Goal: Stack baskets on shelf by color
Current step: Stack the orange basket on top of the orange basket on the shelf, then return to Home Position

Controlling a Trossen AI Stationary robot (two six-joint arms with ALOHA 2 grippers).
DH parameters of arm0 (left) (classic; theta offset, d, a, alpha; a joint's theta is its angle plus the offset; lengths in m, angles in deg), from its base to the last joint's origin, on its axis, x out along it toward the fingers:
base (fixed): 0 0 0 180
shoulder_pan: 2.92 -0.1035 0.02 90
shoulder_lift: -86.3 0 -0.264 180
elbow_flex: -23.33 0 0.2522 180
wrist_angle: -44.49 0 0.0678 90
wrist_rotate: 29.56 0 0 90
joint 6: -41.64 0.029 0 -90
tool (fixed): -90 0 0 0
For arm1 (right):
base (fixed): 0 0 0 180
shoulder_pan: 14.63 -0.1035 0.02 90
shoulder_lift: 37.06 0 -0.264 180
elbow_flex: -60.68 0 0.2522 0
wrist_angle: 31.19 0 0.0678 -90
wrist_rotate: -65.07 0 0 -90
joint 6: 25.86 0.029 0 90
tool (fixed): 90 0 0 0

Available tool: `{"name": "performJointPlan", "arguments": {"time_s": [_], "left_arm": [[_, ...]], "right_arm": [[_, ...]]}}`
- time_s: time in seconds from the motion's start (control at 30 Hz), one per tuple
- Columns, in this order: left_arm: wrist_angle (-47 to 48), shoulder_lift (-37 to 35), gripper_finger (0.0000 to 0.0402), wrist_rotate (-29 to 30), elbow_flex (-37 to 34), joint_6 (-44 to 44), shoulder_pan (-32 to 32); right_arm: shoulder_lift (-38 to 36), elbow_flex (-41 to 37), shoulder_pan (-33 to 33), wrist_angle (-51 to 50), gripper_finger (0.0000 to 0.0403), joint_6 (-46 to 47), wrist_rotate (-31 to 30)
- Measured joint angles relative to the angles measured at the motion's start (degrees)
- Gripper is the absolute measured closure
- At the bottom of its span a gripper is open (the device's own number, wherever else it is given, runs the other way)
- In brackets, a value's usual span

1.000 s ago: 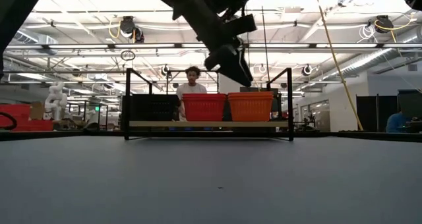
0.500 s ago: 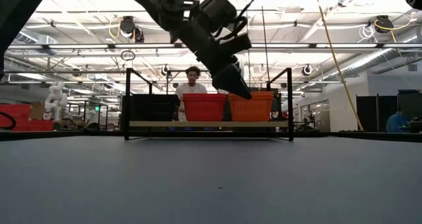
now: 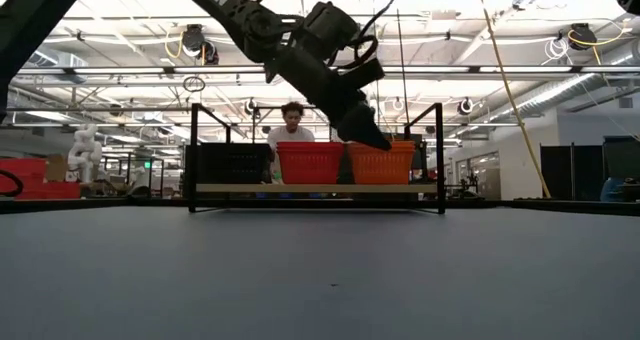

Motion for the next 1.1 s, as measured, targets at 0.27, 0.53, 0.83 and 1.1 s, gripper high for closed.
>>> {"name": "performJointPlan", "arguments": {"time_s": [0.27,0.53,0.83,1.1], "left_arm": [[-2.00,-0.49,0.0206,-0.94,-0.11,0.36,2.40],[2.94,-8.47,0.0206,1.89,0.92,-2.72,8.05],[0.26,-20.95,0.0250,2.18,-10.30,-10.72,11.32],[-11.91,-44.89,0.0331,6.97,-35.12,-17.90,9.99]], "right_arm": [[0.00,0.00,0.00,-0.03,0.0310,-0.02,0.00],[0.02,-2.18,2.04,-0.01,0.0310,1.29,0.09],[-5.96,-9.17,17.57,-0.01,0.0324,-3.61,29.28],[-10.05,-10.98,33.62,-1.28,0.0355,-4.35,45.40]]}}
